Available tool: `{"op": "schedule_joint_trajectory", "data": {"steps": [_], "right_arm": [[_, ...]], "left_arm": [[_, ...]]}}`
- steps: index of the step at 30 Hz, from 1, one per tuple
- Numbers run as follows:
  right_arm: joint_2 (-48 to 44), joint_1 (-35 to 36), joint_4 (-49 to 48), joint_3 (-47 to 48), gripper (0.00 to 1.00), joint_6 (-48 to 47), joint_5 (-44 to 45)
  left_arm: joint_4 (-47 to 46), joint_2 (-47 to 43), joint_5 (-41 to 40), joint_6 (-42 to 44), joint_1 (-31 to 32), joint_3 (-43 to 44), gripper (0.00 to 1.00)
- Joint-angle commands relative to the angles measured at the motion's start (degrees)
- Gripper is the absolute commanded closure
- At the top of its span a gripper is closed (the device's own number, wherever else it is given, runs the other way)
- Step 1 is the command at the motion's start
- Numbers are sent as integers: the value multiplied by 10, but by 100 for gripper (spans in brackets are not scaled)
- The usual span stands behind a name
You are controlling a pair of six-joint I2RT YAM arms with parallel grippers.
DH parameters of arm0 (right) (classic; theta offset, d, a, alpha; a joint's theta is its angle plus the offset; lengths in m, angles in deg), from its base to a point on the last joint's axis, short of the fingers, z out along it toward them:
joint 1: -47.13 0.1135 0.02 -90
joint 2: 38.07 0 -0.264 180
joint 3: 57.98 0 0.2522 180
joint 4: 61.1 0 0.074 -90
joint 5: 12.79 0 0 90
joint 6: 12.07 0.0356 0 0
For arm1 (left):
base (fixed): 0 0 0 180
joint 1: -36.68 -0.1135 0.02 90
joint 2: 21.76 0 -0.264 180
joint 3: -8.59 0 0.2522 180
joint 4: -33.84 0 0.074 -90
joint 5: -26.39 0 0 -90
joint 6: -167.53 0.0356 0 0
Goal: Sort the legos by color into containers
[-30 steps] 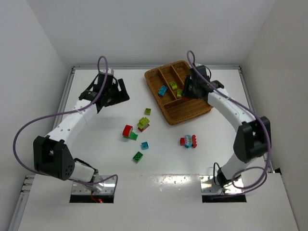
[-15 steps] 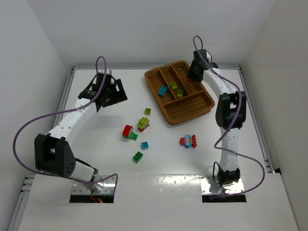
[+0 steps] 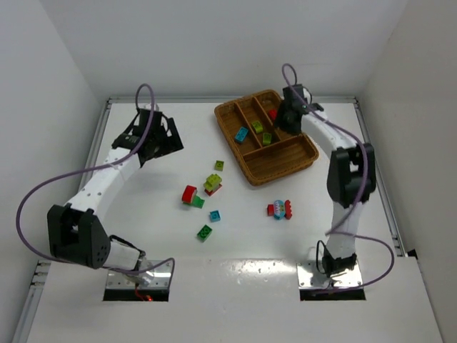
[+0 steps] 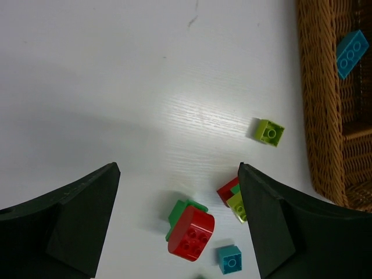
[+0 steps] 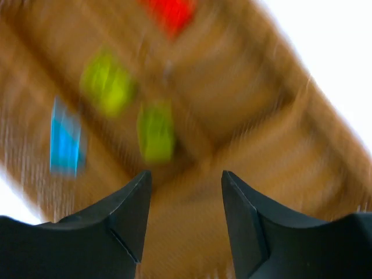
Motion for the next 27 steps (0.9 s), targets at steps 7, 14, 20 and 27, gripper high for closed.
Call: {"op": "schedule_joint_trajectory", "data": {"steps": [7, 14, 20, 27], "right_arm": [[-266, 337, -66, -332, 31, -19, -45], [-216, 454, -116, -363, 21, 33, -92], [-152, 461, -118, -328, 23, 28, -79], [-99, 466, -118, -290, 33, 21, -82]], "left_arm": [[61, -66, -82, -57, -74, -37, 11], [50, -93, -38, -63, -81, -59, 11], [44, -105, -21, -58, -81, -69, 11], [33, -110, -1, -57, -81, -69, 13]]}}
